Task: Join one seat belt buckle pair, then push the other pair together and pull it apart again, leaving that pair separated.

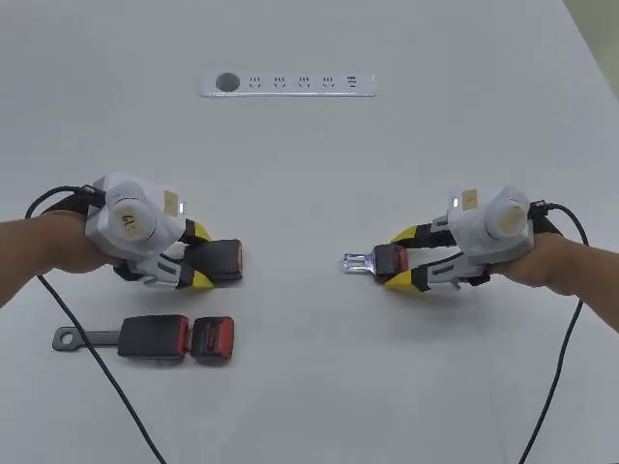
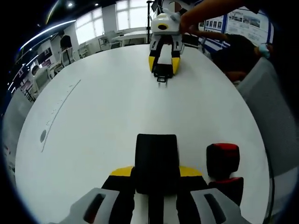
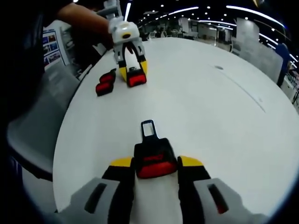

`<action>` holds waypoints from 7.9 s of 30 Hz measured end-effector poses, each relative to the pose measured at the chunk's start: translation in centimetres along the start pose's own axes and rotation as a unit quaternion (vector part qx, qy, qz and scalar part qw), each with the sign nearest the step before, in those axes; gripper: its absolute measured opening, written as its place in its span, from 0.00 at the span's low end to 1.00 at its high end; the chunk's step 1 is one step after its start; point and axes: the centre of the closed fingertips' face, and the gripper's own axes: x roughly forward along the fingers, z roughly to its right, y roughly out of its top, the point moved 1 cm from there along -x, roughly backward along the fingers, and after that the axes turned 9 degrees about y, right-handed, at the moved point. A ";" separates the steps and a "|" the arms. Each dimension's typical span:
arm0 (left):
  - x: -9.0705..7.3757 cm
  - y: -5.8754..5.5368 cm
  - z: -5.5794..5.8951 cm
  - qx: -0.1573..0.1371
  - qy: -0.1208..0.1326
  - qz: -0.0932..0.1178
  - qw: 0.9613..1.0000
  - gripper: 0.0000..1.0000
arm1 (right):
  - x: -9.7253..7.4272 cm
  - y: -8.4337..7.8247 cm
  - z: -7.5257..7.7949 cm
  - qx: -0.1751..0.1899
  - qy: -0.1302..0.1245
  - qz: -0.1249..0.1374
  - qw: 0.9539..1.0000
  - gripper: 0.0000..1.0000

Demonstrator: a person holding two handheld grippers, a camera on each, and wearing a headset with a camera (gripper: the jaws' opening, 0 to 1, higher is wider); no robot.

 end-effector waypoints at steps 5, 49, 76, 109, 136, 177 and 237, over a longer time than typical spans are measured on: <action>0.1 0.0 0.0 0.002 0.000 -0.001 1.000 0.35 | 1.0 0.8 0.0 -0.006 0.006 0.006 1.000 0.36; 0.2 0.0 0.1 0.012 -0.005 -0.005 1.000 0.35 | 9.1 8.3 -1.4 -0.029 0.047 0.069 0.996 0.36; 0.6 0.2 0.2 0.036 -0.017 -0.024 0.999 0.34 | 10.9 10.3 -1.4 -0.032 0.058 0.055 0.996 0.35; 0.6 0.1 0.1 0.029 -0.015 -0.028 0.999 0.34 | 11.9 11.1 -1.4 -0.015 0.029 0.020 0.999 0.35; 0.2 0.0 0.1 0.020 -0.019 0.009 1.000 0.35 | 10.5 9.8 -1.1 -0.031 0.031 0.014 0.999 0.35; 0.2 0.4 0.2 0.015 -0.013 -0.003 1.000 0.35 | 3.8 2.7 -0.2 -0.012 -0.002 0.037 0.999 0.36; -9.8 1.2 0.0 -0.339 0.217 0.123 0.907 0.98 | -2.0 4.9 -2.9 0.130 -0.295 0.163 0.933 0.95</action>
